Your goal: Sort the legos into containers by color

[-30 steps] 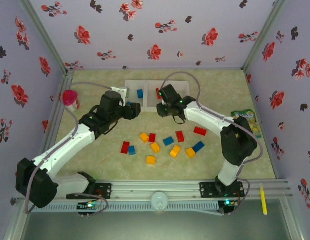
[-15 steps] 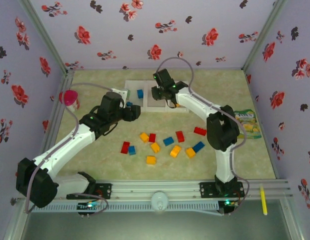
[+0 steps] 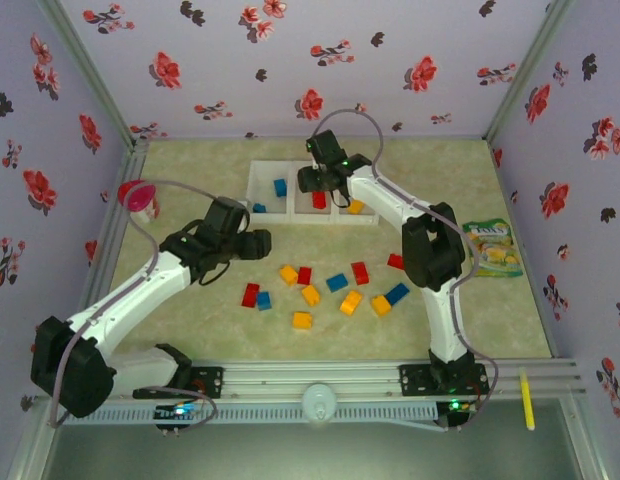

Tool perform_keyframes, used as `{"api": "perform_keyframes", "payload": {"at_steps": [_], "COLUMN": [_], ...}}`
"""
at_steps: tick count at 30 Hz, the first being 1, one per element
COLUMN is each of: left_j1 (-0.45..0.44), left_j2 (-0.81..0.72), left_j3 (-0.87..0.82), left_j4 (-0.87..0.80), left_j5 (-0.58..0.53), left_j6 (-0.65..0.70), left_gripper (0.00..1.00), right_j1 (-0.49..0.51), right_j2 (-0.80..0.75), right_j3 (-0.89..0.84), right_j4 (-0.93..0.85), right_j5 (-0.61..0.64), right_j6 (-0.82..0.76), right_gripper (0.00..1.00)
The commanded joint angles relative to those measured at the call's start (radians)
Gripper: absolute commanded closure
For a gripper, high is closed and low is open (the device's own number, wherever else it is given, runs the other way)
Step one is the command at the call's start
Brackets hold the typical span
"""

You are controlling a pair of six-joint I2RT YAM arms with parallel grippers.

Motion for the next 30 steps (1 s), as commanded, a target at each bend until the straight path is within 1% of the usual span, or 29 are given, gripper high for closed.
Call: {"api": "perform_keyframes", "payload": {"at_steps": [1, 6, 10, 14, 17, 23, 30], "left_j1": [-0.008, -0.011, -0.025, -0.054, -0.070, -0.087, -0.095], "left_j2": [-0.028, -0.062, -0.075, -0.073, -0.066, -0.032, 0.061], "left_j3": [-0.039, -0.121, -0.195, -0.243, -0.255, -0.264, -0.236], "left_j4": [-0.176, -0.273, -0.296, -0.275, -0.237, -0.159, -0.126], "left_j5": [-0.077, -0.069, -0.032, 0.000, 0.036, 0.083, 0.082], "left_j6": [-0.136, -0.221, -0.267, -0.279, -0.264, -0.238, -0.221], "left_gripper": [0.29, 0.30, 0.34, 0.35, 0.35, 0.34, 0.33], "right_j1": [0.000, 0.018, 0.032, 0.046, 0.050, 0.051, 0.051], "right_j2": [-0.026, -0.128, -0.208, -0.283, -0.327, -0.381, -0.408], "right_j3": [0.019, -0.083, -0.177, -0.258, -0.305, -0.368, -0.402], "right_j4": [-0.033, -0.007, -0.001, -0.002, -0.005, -0.006, -0.004], "right_j5": [-0.018, -0.019, -0.016, 0.008, 0.021, 0.050, 0.059], "right_j6": [-0.008, -0.009, -0.003, -0.001, 0.006, 0.018, 0.030], "right_gripper": [0.42, 0.41, 0.41, 0.41, 0.41, 0.40, 0.40]}}
